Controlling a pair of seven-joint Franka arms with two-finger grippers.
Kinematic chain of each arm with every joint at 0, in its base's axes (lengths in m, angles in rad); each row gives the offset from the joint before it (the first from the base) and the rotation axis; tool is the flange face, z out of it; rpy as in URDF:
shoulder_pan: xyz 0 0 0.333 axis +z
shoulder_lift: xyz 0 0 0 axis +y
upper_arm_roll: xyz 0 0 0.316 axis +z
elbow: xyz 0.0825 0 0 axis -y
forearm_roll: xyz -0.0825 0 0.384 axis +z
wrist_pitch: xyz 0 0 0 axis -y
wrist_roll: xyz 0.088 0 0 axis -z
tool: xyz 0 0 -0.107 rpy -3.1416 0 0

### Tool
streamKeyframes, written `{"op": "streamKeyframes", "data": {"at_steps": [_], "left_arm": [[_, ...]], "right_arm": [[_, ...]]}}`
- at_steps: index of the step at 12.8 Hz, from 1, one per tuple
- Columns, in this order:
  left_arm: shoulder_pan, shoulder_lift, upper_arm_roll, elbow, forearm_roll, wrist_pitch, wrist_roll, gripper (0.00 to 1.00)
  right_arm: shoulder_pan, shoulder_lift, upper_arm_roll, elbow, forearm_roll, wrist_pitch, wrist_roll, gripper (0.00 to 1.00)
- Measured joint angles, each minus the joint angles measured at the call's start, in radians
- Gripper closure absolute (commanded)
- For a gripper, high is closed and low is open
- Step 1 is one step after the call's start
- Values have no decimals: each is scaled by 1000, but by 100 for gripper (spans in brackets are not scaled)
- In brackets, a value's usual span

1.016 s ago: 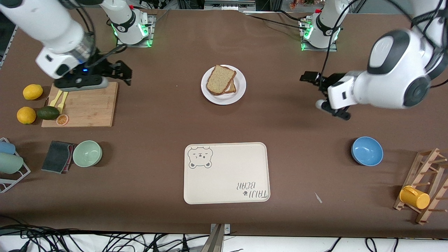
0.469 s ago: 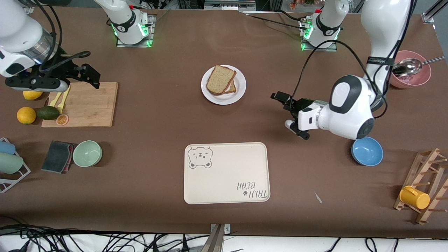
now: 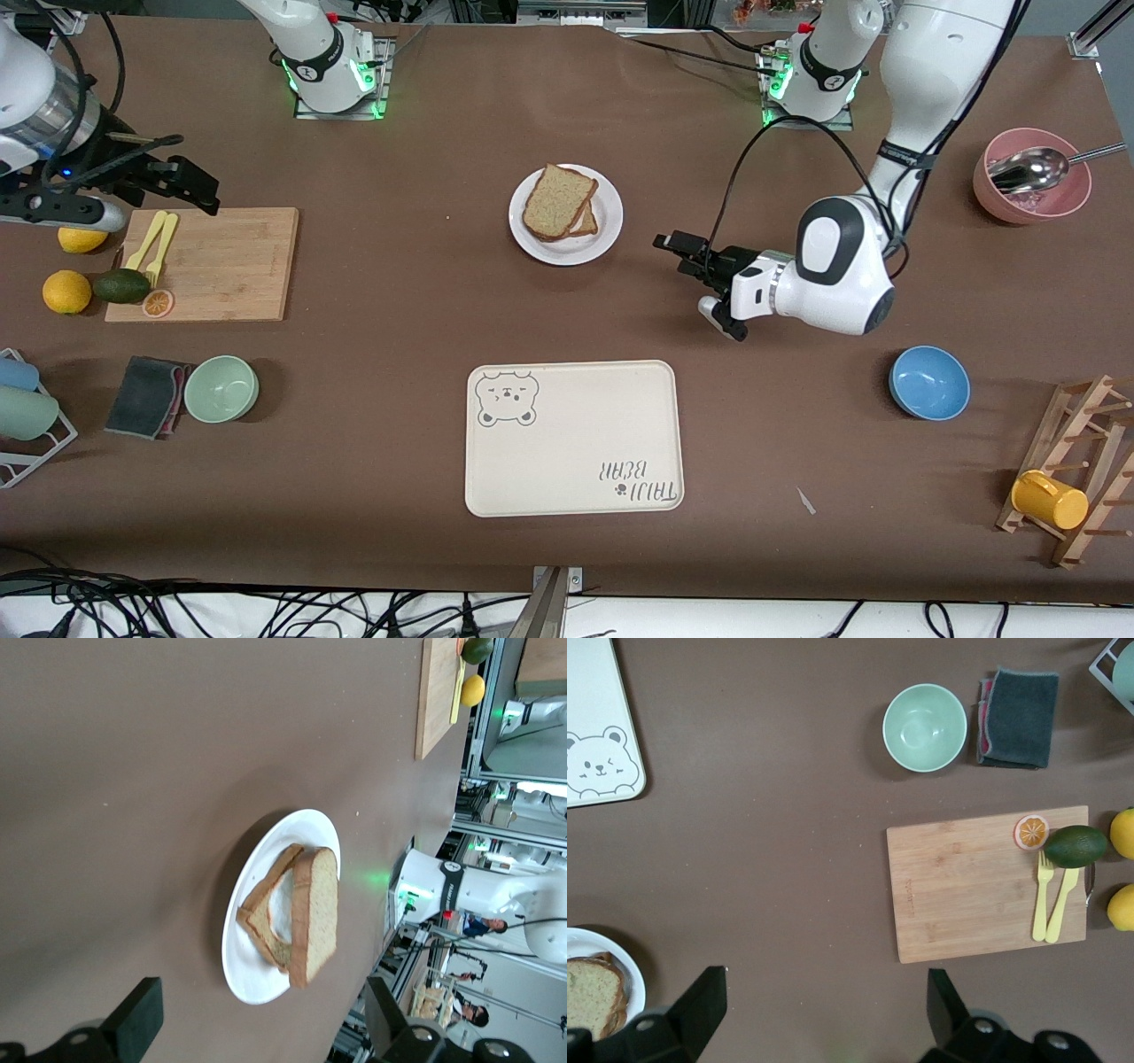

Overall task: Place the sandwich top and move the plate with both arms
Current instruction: 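Grip the white plate rim with the left gripper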

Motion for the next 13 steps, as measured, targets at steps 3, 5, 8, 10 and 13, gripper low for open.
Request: {"op": "streamKeyframes", "data": {"at_steps": [3, 5, 8, 10, 13], "left_arm": [[-4, 3, -103, -120, -79, 196, 40, 4], [-8, 27, -120, -149, -127, 255, 96, 10], [-8, 96, -117, -156, -282, 265, 282, 18], [-19, 123, -119, -156, -344, 265, 332, 23], [-46, 128, -120, -165, -376, 265, 371, 36]], "right_arm": [[-4, 6, -17, 21, 24, -8, -16, 0], [-3, 17, -14, 25, 27, -8, -16, 0], [-1, 41, -9, 47, 27, -6, -19, 0], [7, 50, -5, 59, 27, -6, -20, 0], [20, 57, -3, 76, 27, -5, -21, 0]]}}
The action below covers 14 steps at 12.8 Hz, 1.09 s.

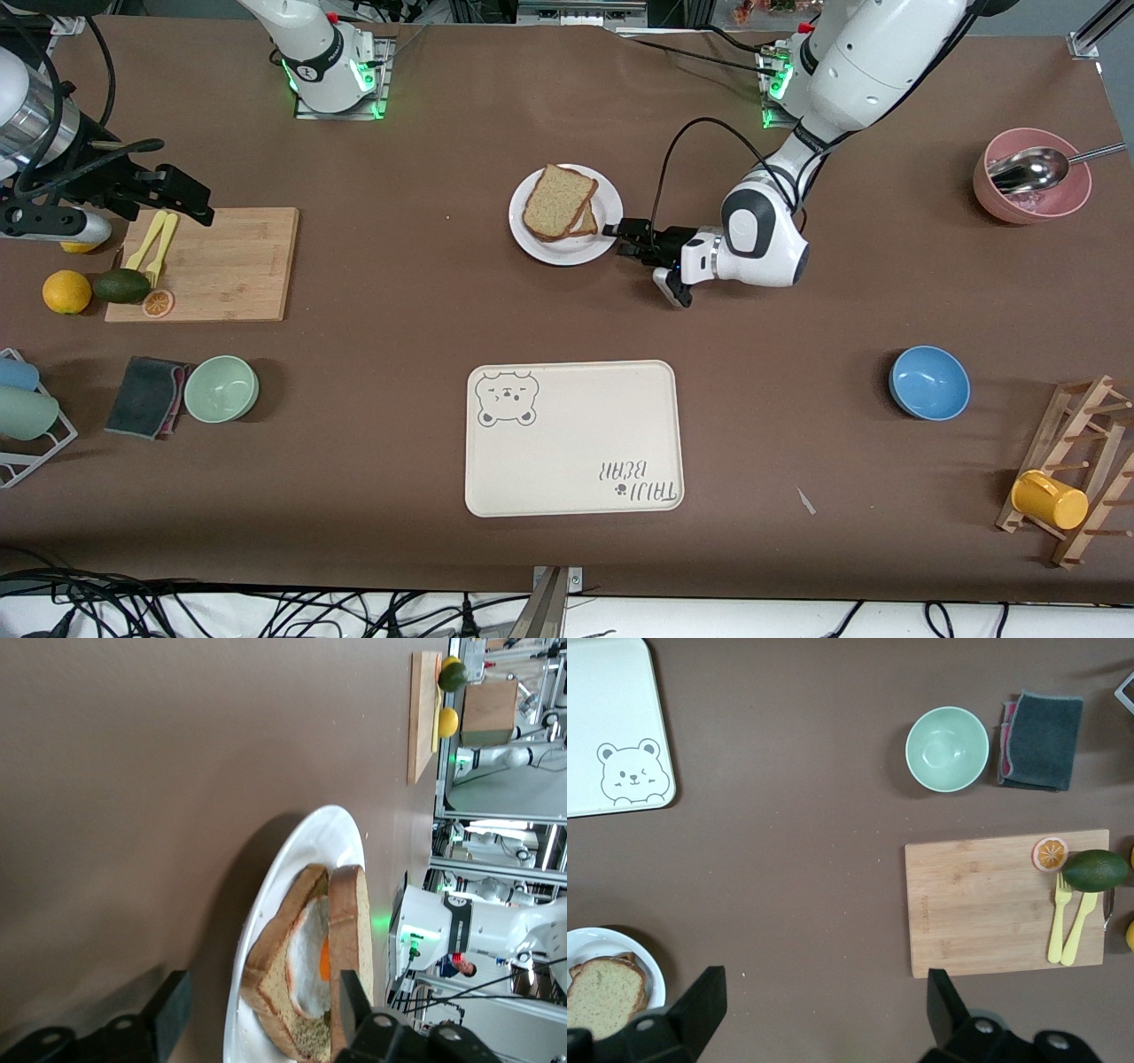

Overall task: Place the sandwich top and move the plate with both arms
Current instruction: 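Grip the white plate rim with the left gripper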

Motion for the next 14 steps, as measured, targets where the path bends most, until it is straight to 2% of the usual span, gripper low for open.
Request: {"op": "streamKeyframes", "data": {"at_steps": [1, 3, 5, 8, 9, 11, 14], "left_arm": [[0, 0, 0, -6, 0, 0, 17, 42], [0, 0, 1, -19, 0, 0, 49, 62], [-3, 0, 1, -24, 0, 0, 63, 62], [-26, 1, 0, -25, 0, 15, 71, 68], [-39, 2, 0, -26, 0, 25, 72, 76], [-60, 3, 0, -27, 0, 53, 72, 98], [-64, 7, 1, -28, 0, 62, 73, 100]], "right_arm": [[9, 2, 0, 3, 0, 0, 0, 0], [22, 4, 0, 4, 0, -1, 0, 0], [22, 4, 0, 8, 0, -2, 0, 0], [23, 4, 0, 13, 0, -3, 0, 0], [24, 4, 0, 14, 0, -3, 0, 0], [31, 4, 0, 16, 0, -3, 0, 0], [34, 6, -1, 17, 0, -12, 0, 0]]}}
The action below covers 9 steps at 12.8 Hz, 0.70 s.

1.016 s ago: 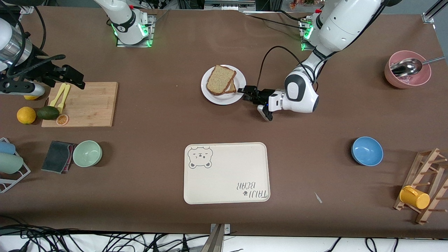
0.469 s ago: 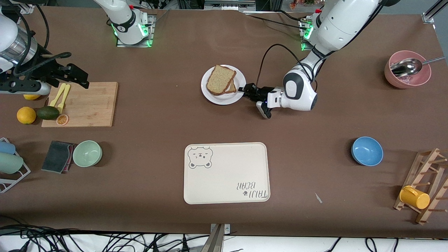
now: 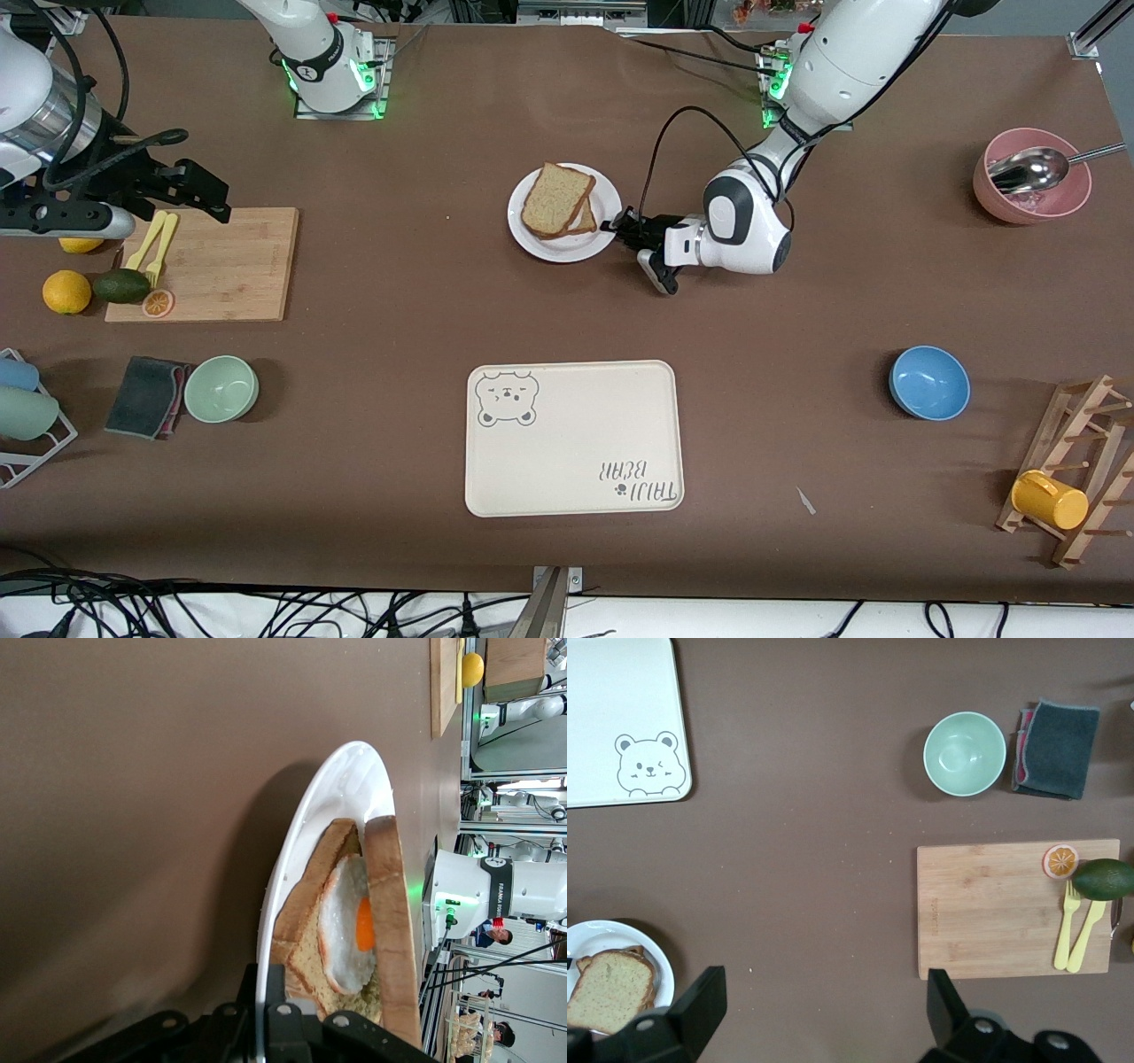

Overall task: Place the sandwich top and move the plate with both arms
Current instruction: 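Grip the white plate rim with the left gripper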

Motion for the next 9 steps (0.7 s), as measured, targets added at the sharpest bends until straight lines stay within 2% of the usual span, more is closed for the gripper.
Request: {"op": "streamKeyframes", "data": {"at_steps": [9], "left_arm": [[7, 1, 0, 12, 0, -1, -42, 100]], "right_arm": [[-2, 24, -15, 28, 0, -9, -1, 0]]}}
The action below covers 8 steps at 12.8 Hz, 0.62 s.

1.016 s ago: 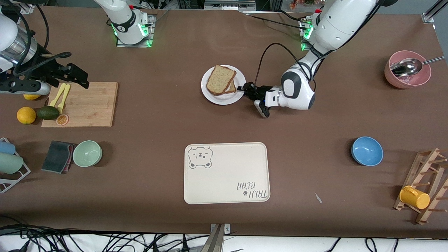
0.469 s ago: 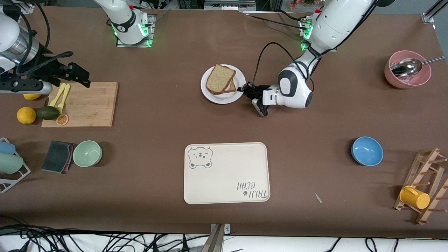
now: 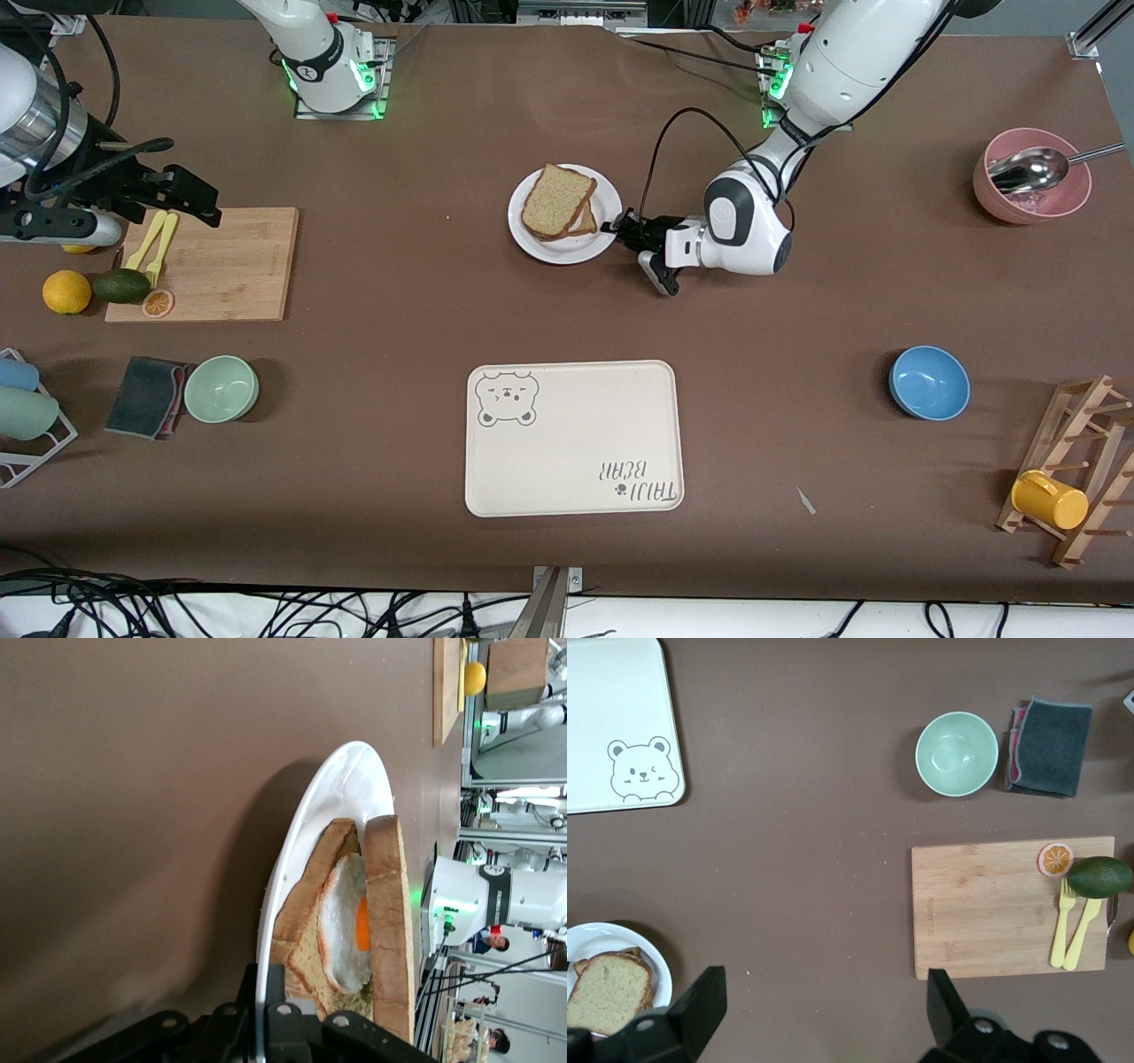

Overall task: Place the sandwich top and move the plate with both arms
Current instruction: 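Grip the white plate rim with the left gripper, then slide the plate with the left gripper onto the bear placemat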

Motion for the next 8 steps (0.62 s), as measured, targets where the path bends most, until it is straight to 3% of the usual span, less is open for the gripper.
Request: {"op": "streamKeyframes", "data": {"at_steps": [8], "left_arm": [[25, -5, 4, 171, 0, -8, -217, 100]], "right_arm": [[2, 2, 1, 1, 0, -1, 0, 0]]}}
